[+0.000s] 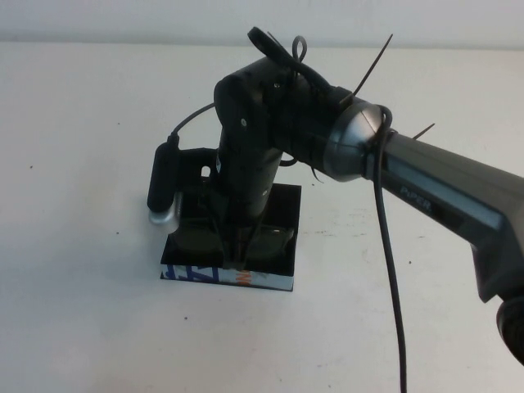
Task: Return glasses to glasses case
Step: Place the glasses in the glasses case
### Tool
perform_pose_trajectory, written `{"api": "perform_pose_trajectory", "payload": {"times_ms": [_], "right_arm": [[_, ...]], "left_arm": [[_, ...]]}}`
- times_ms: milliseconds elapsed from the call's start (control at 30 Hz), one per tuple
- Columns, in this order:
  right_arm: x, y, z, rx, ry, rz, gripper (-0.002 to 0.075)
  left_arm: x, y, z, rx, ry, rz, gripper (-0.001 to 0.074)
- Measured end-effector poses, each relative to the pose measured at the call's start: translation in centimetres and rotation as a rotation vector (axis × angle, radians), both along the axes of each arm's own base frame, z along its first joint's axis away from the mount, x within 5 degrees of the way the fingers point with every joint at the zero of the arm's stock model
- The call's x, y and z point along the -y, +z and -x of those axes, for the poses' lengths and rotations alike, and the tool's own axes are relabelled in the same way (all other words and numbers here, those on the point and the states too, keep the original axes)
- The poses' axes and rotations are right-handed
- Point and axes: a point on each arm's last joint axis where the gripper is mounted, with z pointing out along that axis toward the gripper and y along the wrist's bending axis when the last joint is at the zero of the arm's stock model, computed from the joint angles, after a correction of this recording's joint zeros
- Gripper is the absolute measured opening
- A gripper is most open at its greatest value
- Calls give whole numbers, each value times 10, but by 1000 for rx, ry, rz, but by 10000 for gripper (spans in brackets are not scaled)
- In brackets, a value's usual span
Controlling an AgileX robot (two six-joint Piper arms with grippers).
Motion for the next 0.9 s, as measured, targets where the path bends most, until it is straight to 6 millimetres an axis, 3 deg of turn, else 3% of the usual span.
{"api": "perform_pose_trajectory", "payload": {"times_ms": [533, 900], "right_arm": [[2, -18, -10, -23, -20, 28, 64], [2, -19, -10, -31, -20, 25, 64]], "left_arm": [[0, 0, 0, 0, 0, 0, -4], [0, 0, 0, 0, 0, 0, -4]]}}
